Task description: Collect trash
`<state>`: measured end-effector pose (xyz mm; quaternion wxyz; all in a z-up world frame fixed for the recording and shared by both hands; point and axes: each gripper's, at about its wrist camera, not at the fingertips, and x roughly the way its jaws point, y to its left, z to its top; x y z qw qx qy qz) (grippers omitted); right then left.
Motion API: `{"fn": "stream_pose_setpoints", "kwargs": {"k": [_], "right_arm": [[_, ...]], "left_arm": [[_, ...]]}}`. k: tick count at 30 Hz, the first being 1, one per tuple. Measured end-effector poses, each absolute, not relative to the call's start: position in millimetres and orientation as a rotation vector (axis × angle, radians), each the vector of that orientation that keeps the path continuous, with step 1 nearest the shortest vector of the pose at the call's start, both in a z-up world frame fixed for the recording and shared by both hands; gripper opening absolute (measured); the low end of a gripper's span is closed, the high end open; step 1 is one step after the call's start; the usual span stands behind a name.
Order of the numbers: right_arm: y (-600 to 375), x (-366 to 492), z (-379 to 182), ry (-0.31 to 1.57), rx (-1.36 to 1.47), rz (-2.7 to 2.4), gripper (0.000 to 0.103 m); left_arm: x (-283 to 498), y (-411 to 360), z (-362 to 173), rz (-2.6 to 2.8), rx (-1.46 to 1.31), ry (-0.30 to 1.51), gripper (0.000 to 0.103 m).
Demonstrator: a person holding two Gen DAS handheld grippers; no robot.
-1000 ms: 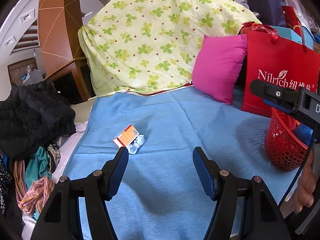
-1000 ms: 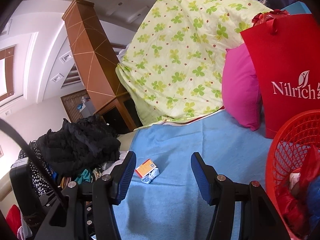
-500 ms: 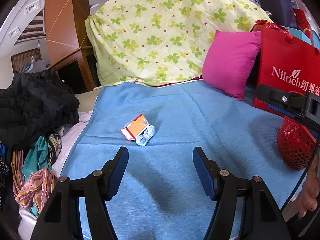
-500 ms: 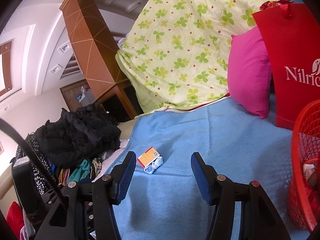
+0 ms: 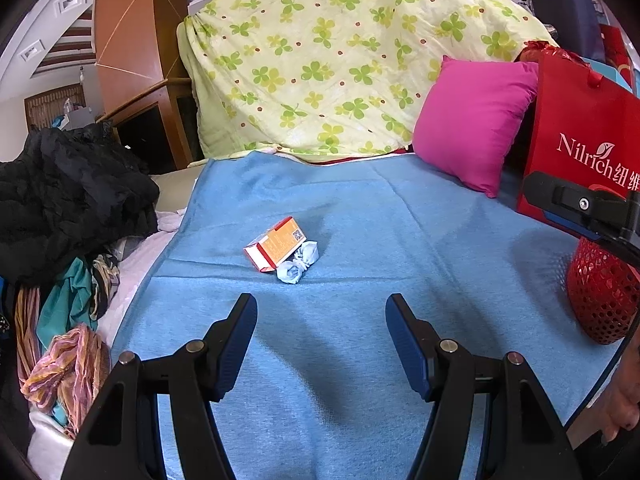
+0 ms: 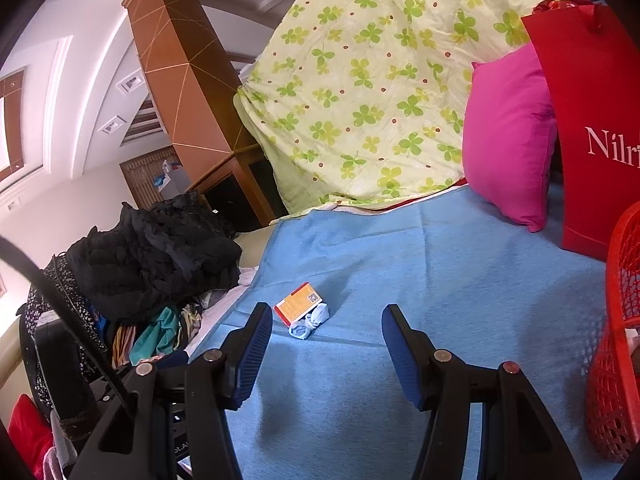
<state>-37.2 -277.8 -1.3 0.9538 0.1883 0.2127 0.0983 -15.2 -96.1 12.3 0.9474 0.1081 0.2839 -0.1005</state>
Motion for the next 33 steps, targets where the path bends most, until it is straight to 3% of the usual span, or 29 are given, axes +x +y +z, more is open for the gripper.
{"fn": "stream_pose_setpoints", "kwargs": {"k": [20,33], "right_arm": [[-273,-21,-12,0.479,0.392,0.207,0.061],[-251,64,-56,0.664,0.515,0.282,0.061]], "left_arm": [[3,-88,-6,-0.211,0.206,0.629,0.068],[77,-4,-32,-0.028,0.085,0.758,0.068]]}}
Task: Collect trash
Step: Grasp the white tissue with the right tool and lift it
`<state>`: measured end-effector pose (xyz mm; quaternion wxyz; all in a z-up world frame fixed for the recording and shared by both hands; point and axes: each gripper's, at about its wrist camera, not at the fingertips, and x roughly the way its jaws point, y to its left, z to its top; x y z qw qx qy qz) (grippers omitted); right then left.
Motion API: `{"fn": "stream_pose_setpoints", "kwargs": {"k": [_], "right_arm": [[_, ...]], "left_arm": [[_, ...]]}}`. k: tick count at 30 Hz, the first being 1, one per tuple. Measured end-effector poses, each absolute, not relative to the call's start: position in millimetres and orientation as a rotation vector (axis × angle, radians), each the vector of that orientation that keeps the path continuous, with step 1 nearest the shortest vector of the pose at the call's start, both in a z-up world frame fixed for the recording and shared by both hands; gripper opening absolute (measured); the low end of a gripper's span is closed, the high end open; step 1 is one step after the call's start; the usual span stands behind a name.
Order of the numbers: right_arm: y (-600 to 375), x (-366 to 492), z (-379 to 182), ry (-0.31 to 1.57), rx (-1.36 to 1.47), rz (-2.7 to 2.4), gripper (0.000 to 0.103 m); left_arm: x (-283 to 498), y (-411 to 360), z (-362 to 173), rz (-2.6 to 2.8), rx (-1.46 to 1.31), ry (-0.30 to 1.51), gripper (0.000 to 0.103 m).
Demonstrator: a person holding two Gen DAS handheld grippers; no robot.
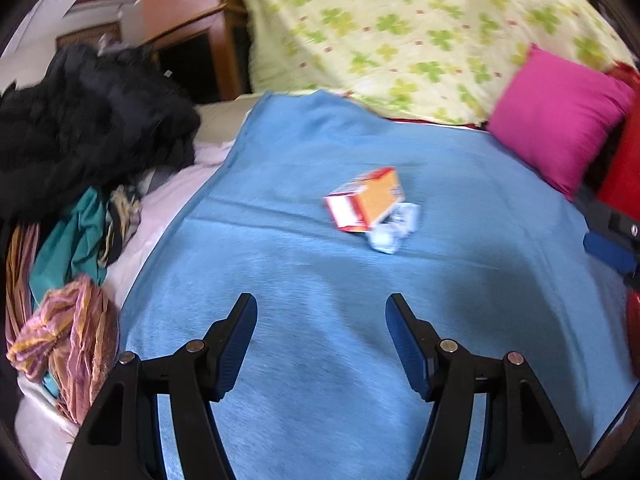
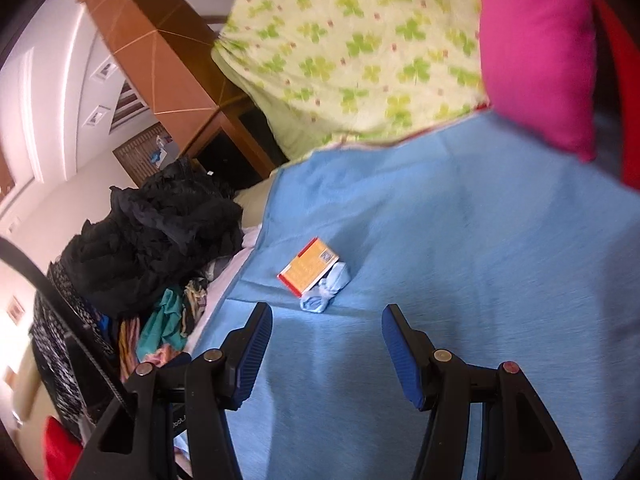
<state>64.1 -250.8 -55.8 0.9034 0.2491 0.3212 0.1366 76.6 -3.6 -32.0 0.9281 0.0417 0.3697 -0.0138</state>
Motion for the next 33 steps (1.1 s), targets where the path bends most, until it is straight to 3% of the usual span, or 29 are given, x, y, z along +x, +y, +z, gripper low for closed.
{"fn": "stream_pose_setpoints", "kwargs": {"k": [9,14,28,33], "right_arm": [[-218,141,-95,0.797,0.590,0.322,0.059],[-197,179,-117,0.870,0.581,0.295,0.043],[-167,234,-155,0.962,0.537,0.171,0.043],[-163,232,-156,0.965,0.502,0.168,0.026]], "left_arm": [[124,33,-54,0.109,0.019,0.829,0.067],[136,44,-57,0.125,-0.040,0.851,0.067],[149,56,-56,0.132,-0.079,0.854,0.068],[154,53,-59,0.125,-0.063,0.854,0.068]]}}
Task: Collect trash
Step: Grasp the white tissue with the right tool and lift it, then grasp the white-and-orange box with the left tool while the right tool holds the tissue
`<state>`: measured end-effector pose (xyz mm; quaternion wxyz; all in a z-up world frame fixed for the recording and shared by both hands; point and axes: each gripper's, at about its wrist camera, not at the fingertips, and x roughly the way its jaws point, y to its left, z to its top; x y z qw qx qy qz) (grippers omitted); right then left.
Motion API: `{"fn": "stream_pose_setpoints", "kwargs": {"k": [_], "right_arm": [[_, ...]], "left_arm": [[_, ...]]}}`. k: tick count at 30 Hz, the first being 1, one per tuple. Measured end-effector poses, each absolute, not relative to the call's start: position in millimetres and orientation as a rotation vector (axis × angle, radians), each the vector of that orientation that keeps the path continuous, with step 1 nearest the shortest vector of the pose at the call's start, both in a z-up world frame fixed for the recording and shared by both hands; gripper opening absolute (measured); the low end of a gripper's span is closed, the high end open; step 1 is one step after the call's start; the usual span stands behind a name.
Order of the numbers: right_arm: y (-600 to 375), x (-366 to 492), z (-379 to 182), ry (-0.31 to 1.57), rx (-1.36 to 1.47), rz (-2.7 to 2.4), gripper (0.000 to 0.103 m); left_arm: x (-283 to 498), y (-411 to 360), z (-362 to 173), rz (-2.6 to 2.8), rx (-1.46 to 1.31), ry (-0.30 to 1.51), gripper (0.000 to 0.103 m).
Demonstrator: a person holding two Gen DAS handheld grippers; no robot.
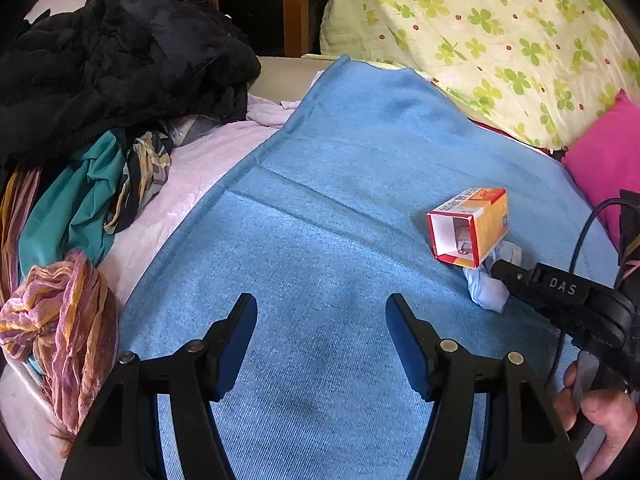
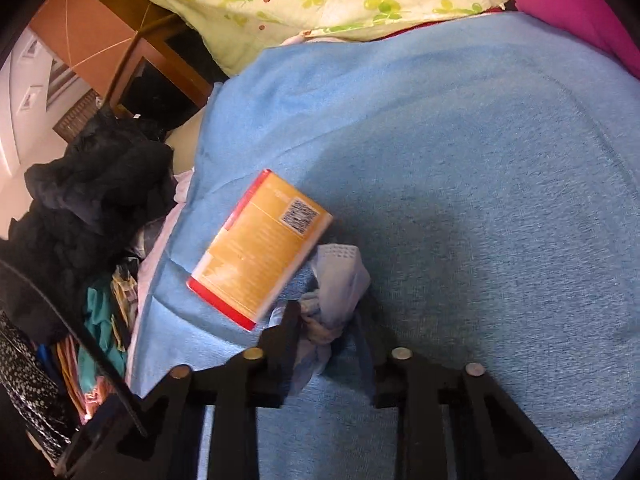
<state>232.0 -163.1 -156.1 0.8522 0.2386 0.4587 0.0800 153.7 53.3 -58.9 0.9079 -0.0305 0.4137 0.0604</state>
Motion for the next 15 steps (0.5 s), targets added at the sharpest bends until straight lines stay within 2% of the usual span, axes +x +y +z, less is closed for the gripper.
{"fn": "stream_pose_setpoints", "kwargs": {"k": [15], "right_arm": [[-226,147,-109,0.928,0.507,0.118,0.025]], "left_arm": [[179,6,-55,-0.090,-0.028,0.823,0.067]]}}
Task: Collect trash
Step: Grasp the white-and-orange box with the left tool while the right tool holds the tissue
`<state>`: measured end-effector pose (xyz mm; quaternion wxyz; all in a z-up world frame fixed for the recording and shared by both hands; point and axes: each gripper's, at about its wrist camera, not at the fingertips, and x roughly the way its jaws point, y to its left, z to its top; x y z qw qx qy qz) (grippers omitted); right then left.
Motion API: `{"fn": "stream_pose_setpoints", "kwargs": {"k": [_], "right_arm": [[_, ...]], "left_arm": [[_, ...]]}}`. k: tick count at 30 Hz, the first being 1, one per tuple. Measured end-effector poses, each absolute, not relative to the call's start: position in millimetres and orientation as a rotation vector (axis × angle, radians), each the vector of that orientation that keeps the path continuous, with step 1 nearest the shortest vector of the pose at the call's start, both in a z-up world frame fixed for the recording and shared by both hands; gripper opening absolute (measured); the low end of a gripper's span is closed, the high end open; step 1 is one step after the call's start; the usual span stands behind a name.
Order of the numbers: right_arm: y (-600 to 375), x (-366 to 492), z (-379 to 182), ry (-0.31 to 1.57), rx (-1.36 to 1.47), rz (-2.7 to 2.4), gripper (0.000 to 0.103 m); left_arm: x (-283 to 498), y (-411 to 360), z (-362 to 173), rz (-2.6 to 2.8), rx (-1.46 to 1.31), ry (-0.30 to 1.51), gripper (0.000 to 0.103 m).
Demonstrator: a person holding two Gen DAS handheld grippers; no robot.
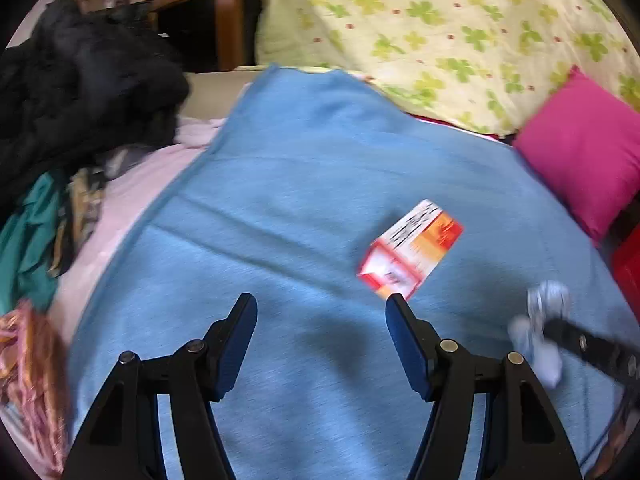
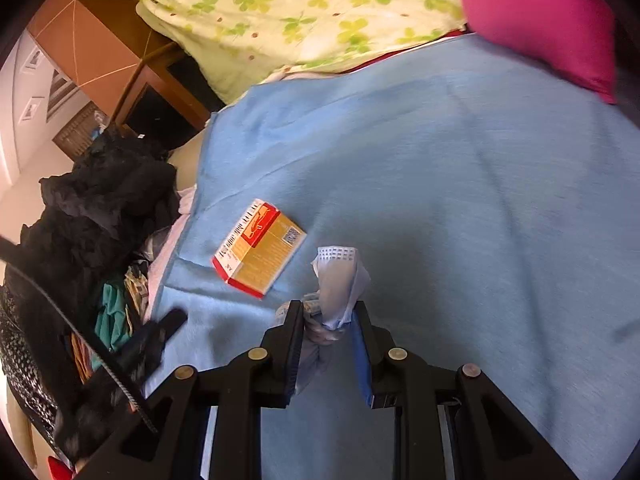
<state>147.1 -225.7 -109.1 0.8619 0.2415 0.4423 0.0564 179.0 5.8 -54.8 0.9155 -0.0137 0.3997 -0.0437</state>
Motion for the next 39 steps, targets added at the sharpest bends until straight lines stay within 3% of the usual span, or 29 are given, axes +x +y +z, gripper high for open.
{"fn": "stream_pose_setpoints", "kwargs": {"k": [8,39], "right_arm": [[-259,96,-105,0.899,0.550,0.064,0.025],[-269,95,-130,0.974,0.529,0.052,0.025]], "left_arm": [[206,-23,-53,-0.177,0.004,0.806,0.067],[233,-63,-78,-0.312,0.074,0.876,0.067]]}}
